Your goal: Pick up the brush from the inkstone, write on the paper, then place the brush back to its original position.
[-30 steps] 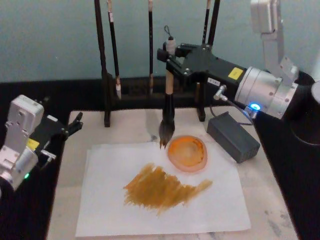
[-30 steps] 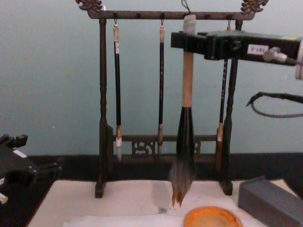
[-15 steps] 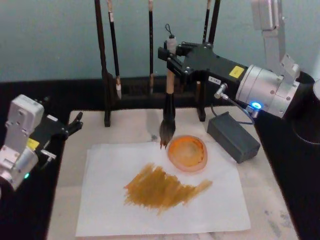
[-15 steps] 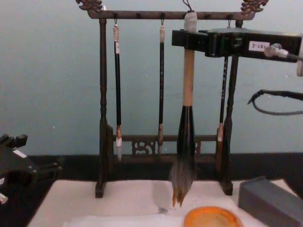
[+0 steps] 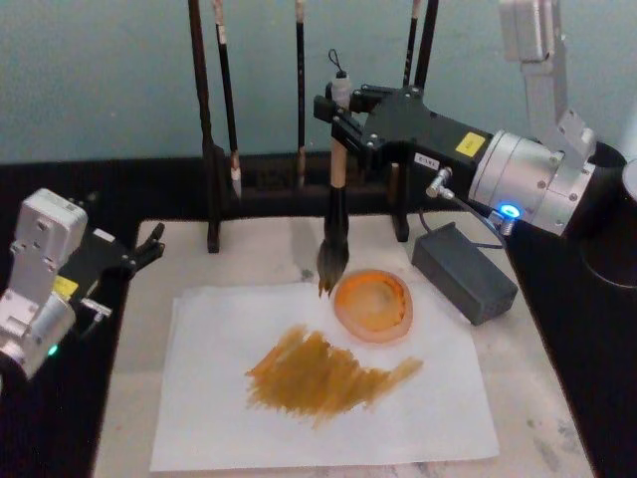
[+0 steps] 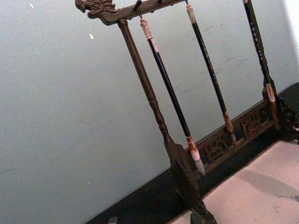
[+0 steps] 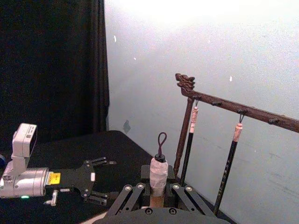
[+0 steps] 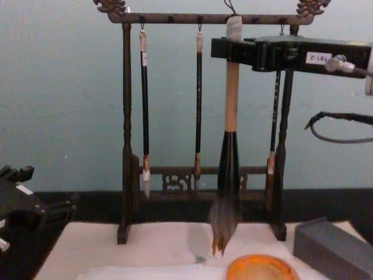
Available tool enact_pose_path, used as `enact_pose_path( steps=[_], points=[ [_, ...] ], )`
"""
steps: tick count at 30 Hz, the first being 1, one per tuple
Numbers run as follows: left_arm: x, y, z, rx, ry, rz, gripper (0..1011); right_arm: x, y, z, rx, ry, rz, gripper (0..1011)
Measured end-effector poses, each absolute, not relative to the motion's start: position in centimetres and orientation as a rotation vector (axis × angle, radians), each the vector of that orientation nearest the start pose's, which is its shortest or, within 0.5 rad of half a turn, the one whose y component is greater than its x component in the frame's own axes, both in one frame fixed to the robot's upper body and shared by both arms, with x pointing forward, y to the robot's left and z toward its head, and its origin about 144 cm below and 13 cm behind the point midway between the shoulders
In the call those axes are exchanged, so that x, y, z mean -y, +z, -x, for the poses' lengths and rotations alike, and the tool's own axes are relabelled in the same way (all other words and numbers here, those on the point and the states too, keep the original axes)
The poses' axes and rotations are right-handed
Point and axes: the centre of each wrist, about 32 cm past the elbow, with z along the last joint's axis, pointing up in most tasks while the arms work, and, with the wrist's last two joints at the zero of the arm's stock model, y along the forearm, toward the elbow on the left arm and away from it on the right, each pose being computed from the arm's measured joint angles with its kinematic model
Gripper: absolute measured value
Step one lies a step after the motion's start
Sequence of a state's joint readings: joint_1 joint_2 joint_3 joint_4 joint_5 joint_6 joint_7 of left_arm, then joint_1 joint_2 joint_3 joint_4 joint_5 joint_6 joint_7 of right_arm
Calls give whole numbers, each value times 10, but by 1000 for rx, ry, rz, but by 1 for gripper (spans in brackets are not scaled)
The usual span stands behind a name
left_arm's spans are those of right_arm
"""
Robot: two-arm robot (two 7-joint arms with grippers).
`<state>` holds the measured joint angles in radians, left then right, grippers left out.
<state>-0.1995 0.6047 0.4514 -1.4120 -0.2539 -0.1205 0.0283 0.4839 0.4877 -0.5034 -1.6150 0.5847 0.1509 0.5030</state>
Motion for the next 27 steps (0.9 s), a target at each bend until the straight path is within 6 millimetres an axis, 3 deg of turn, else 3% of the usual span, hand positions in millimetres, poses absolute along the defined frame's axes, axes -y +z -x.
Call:
enact_pose_path(
  steps=[15,22,27],
  points=[
    [-310,1140,-489,285,1248,-304,1010,221,1285,-538,111,-601,-23,176],
    [-310,1140,-489,285,1248,-304,1010,235,1287,-533,-62,-632,-217,175],
    [-310,1140,-489,285,1248,-304,1009,251,1276,-517,-244,-716,-393,176]
  ],
)
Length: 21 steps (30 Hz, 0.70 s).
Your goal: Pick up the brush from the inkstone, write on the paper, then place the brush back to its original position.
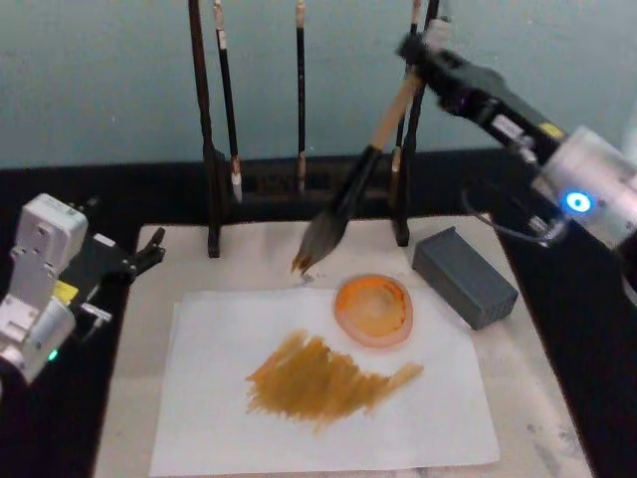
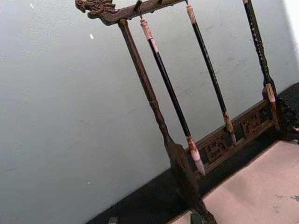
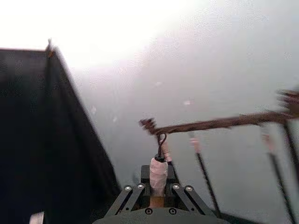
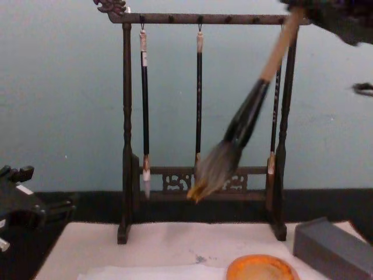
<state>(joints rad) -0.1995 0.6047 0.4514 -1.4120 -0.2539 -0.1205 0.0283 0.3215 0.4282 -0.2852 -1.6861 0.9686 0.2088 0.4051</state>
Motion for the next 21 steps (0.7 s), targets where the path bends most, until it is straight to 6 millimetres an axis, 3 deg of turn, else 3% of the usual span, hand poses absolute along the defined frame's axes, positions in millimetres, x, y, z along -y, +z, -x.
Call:
enact_pose_path(
  steps=[10,21],
  points=[
    [-310,1140,-489,285,1248,-305,1010,280,1248,-478,-566,-896,-548,176],
    [-310,1140,-489,285,1248,-304,1010,287,1213,-450,-897,-1033,-713,175]
  ],
)
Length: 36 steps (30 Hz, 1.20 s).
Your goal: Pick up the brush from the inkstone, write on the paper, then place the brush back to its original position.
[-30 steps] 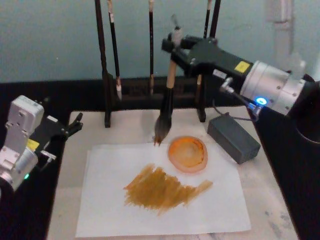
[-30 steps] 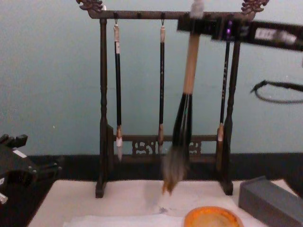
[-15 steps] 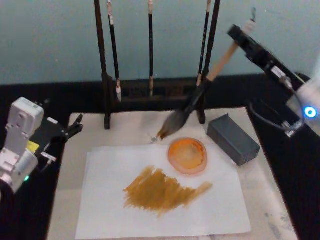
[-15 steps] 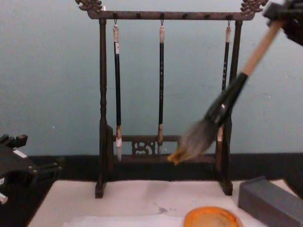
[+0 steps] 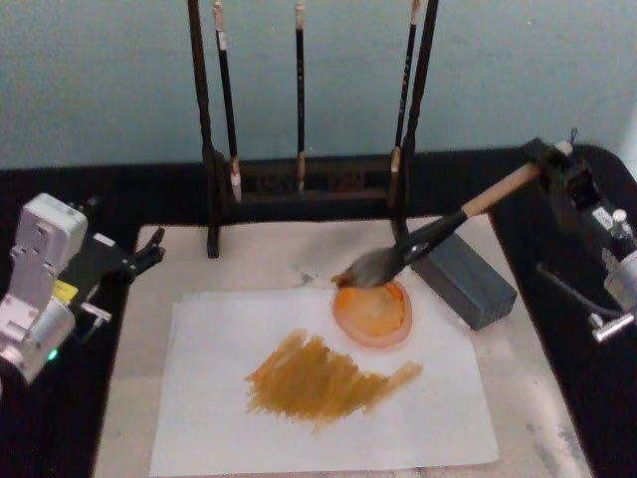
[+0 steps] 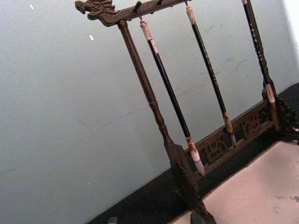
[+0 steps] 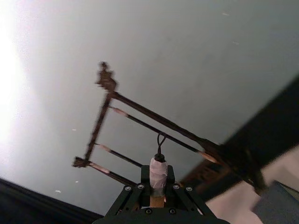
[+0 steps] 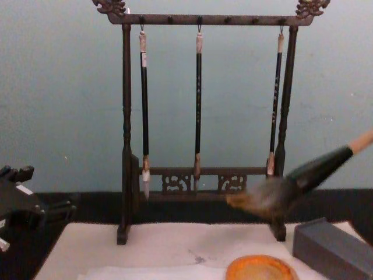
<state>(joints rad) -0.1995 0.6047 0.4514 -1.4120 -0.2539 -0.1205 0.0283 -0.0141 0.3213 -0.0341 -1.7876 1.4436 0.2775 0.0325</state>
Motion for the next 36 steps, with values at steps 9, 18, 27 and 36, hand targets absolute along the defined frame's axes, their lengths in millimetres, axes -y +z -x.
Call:
enact_pose_path(
  steps=[9,18,27,36],
  points=[
    [-310,1140,-489,285,1248,-305,1010,293,1193,-457,-970,-1028,-674,175],
    [-310,1140,-489,285,1248,-304,1010,310,1180,-482,-1026,-997,-607,175],
    [-310,1140,-489,285,1248,-305,1010,325,1170,-509,-1036,-1010,-525,175],
    [-310,1140,-489,285,1248,-304,1010,322,1162,-530,-1026,-1024,-484,175]
  ],
)
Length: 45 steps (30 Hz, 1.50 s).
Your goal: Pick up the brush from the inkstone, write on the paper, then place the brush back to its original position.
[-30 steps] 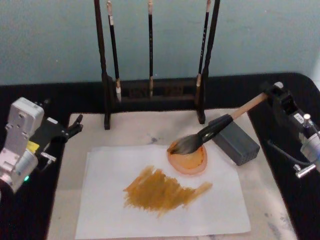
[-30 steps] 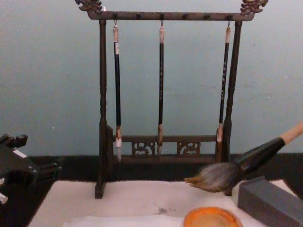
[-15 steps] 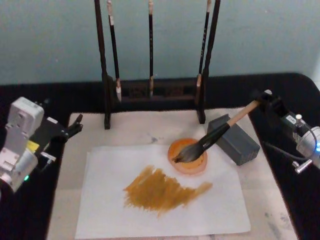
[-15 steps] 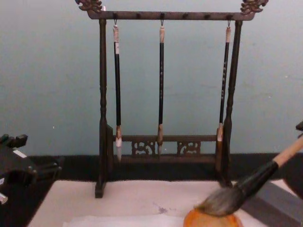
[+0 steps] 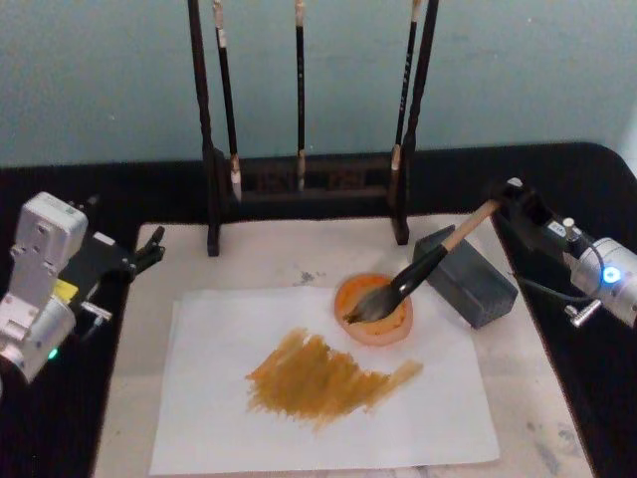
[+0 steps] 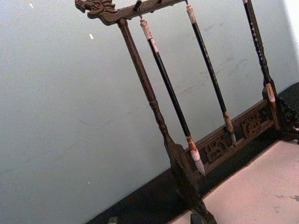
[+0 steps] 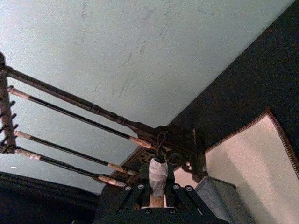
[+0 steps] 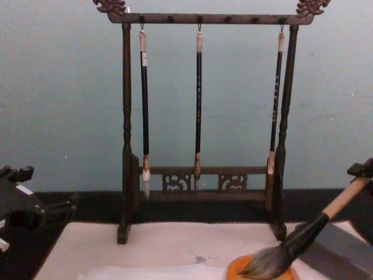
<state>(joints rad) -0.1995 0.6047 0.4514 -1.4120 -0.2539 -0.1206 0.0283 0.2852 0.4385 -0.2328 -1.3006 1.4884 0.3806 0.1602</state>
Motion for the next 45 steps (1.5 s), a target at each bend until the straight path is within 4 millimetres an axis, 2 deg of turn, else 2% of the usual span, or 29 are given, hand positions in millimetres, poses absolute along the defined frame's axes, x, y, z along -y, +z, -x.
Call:
enact_pose_path(
  steps=[24,45],
  points=[
    [-310,1140,-489,285,1248,-305,1010,317,1149,-557,-1029,-1080,-469,175],
    [-310,1140,-489,285,1248,-304,1010,316,1144,-557,-1056,-1109,-484,176]
  ],
)
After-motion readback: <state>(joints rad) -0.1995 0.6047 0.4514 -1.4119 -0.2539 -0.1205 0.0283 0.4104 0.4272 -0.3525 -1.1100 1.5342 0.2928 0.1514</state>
